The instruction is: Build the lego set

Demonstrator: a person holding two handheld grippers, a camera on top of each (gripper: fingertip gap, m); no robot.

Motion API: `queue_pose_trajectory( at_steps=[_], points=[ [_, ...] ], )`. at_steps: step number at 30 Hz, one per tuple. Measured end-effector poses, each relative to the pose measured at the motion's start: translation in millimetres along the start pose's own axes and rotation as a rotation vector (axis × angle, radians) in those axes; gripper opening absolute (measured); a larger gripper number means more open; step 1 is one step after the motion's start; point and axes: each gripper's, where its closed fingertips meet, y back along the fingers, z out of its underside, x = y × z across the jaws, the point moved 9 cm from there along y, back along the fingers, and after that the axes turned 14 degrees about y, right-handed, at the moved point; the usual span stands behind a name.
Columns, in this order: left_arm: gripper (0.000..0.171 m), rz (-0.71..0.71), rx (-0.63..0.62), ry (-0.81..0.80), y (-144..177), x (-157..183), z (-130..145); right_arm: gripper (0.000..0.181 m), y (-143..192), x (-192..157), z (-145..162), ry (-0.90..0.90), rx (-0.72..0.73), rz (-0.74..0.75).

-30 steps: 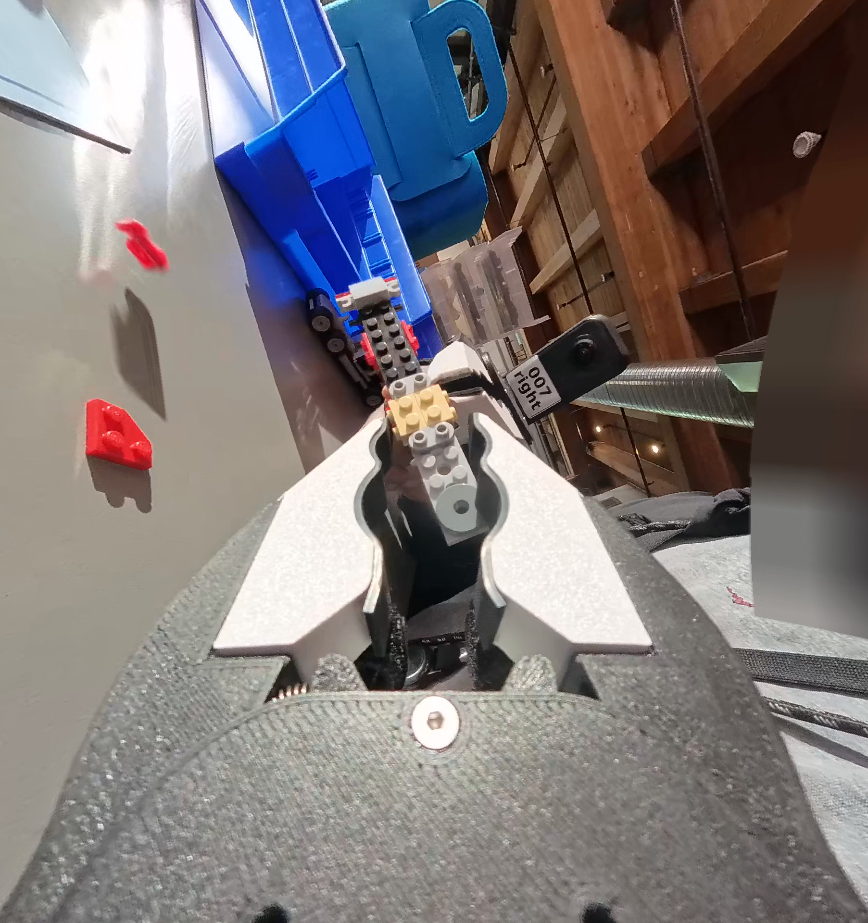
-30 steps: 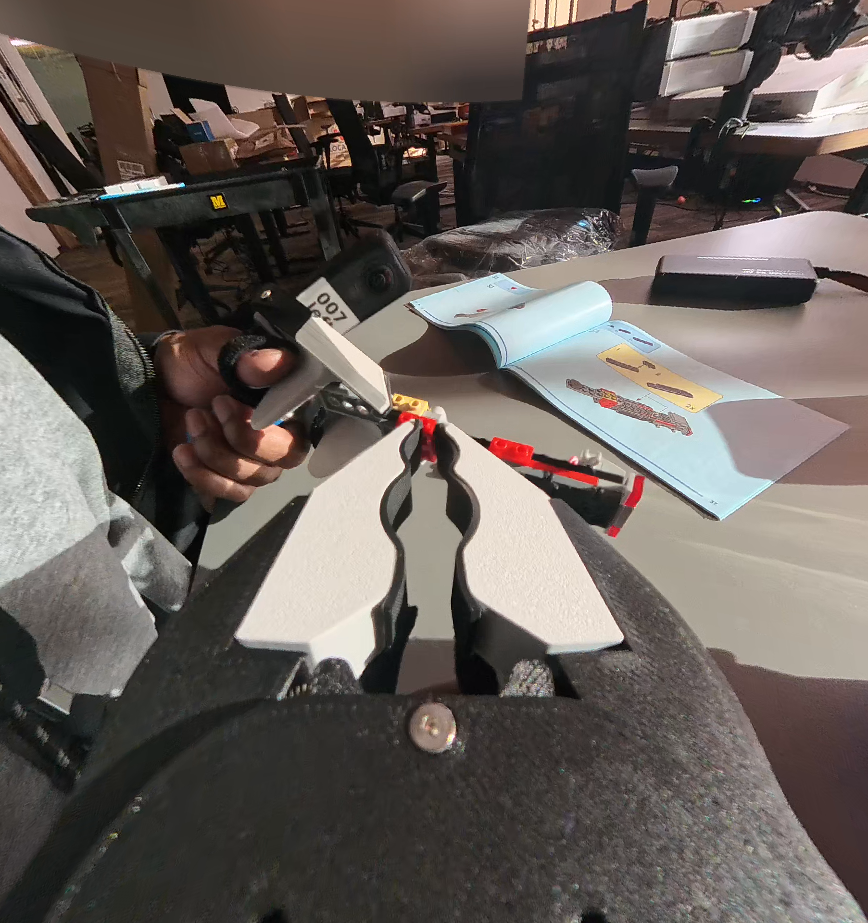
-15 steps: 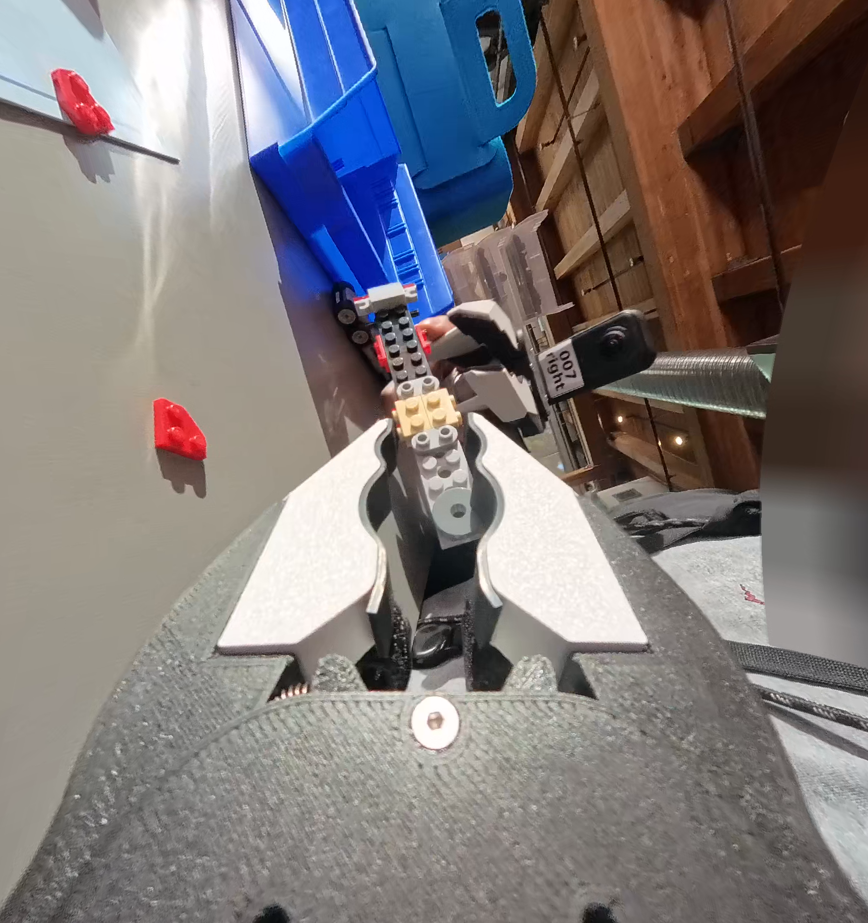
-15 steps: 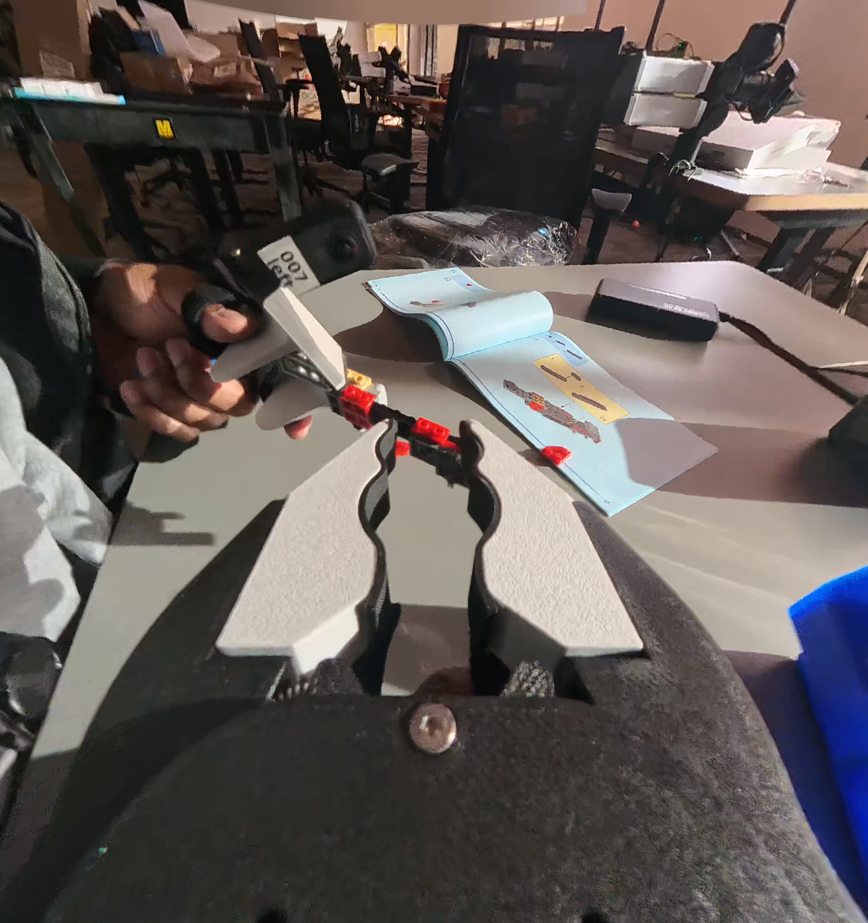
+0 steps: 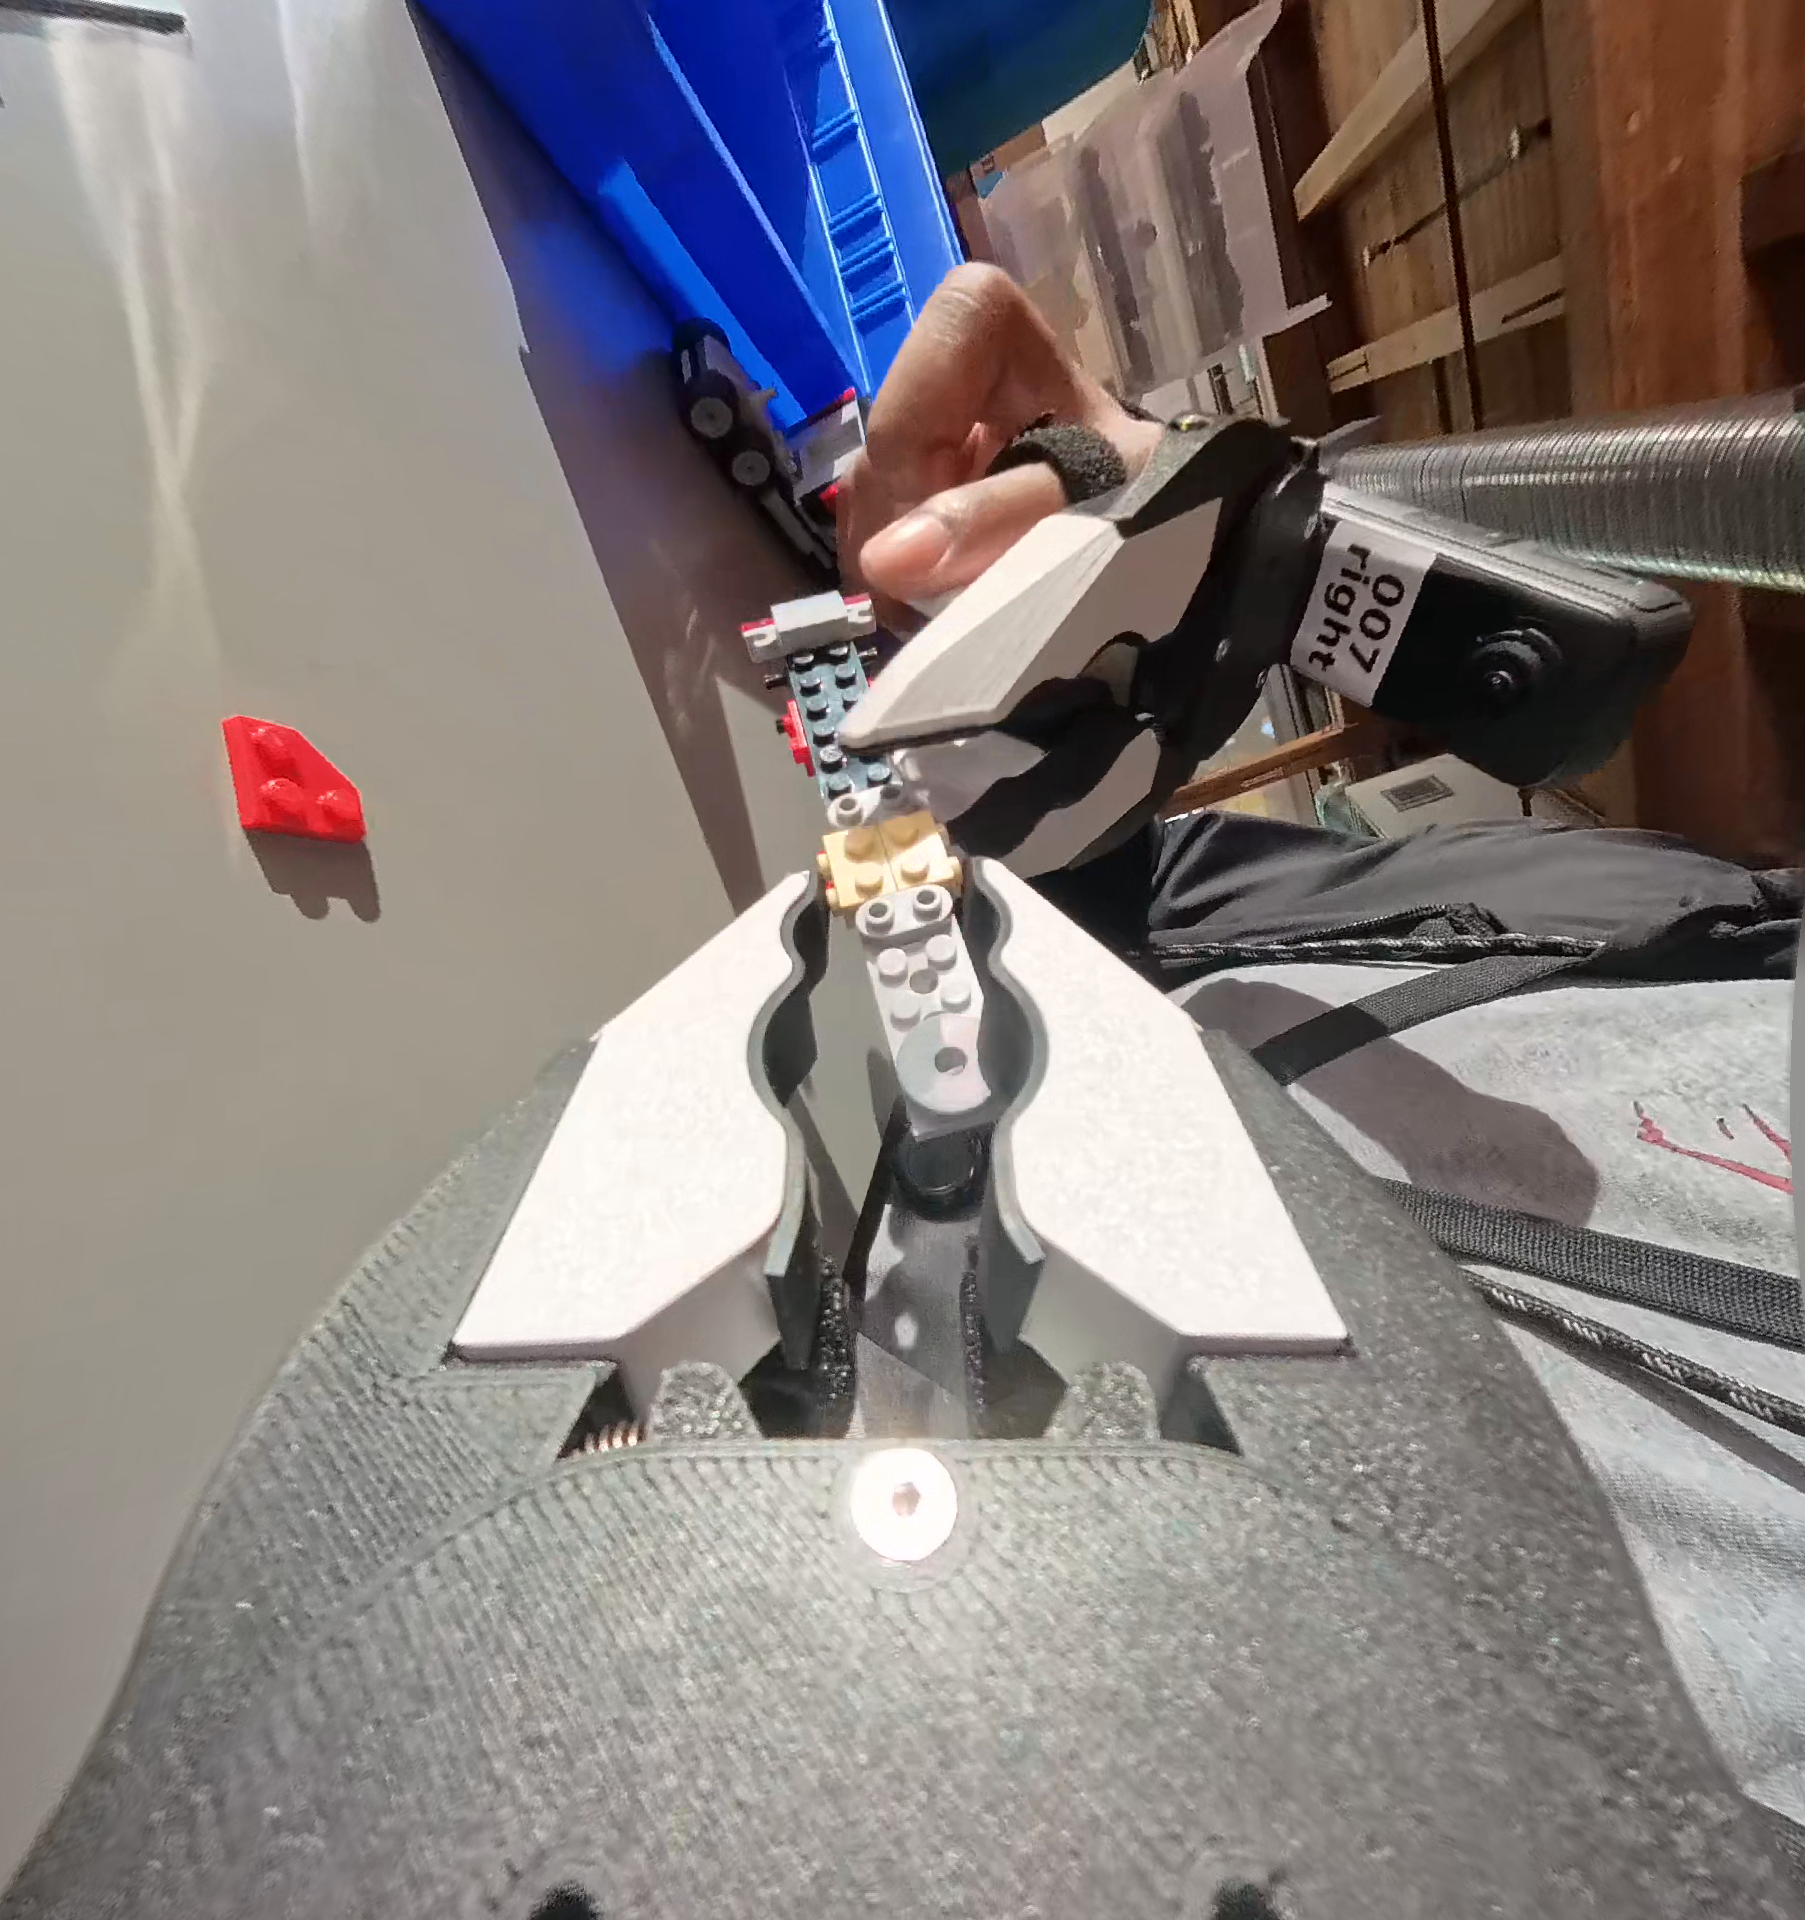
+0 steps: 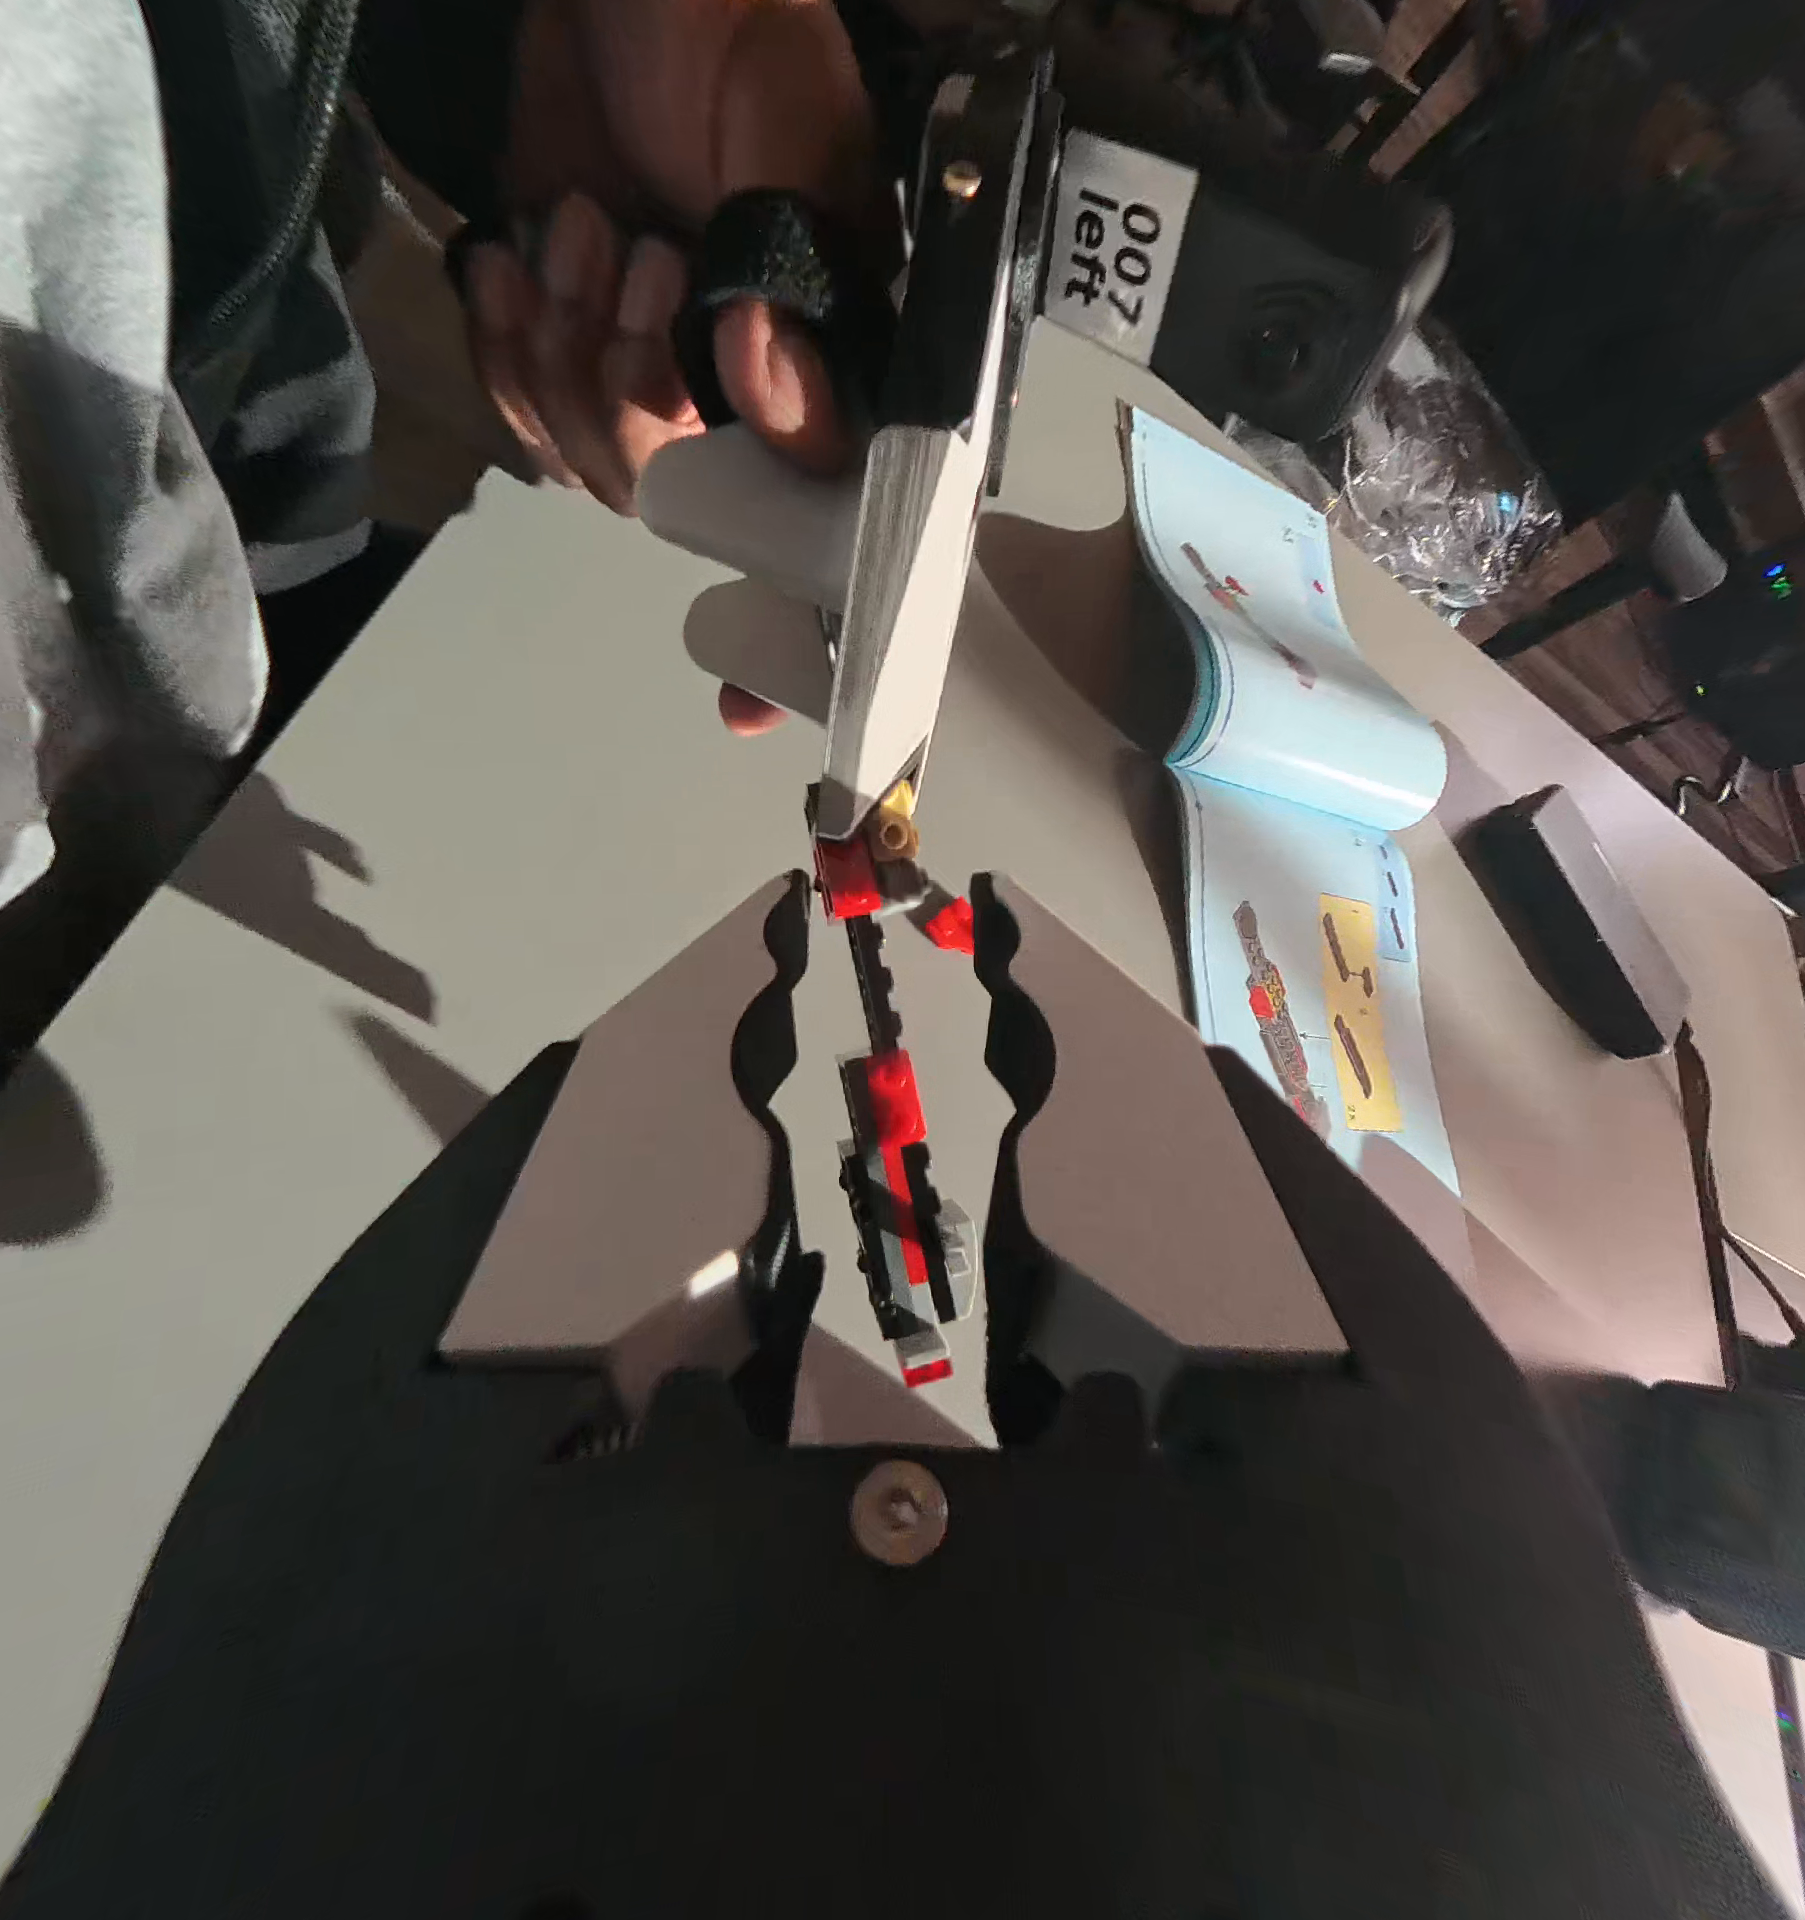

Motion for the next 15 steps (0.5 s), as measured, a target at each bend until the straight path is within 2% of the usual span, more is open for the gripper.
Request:
queue_pose_trajectory(
  at_steps=[3, 5, 8, 11, 15],
  points=[
    [0.027, -0.002, 0.006, -0.017, 3, 1, 0, 0.021, -5, -2, -2, -0.018, -0.006, -0.007],
    [0.032, 0.029, 0.009, -0.044, 6, 3, -1, 0.021, -4, -1, -2, -0.06, 0.01, 0.004],
    [0.046, 0.089, 0.043, -0.139, 15, 8, -5, 0.021, -2, 2, -2, -0.138, 0.04, 0.003],
    [0.053, 0.07, 0.077, -0.375, 27, 16, -9, 0.021, 2, 8, 1, -0.212, 0.048, 0.011],
    [0.055, -0.054, 0.151, -0.817, 36, 26, -14, 0.02, 6, 17, 1, -0.276, 0.085, 0.002]
  ],
)
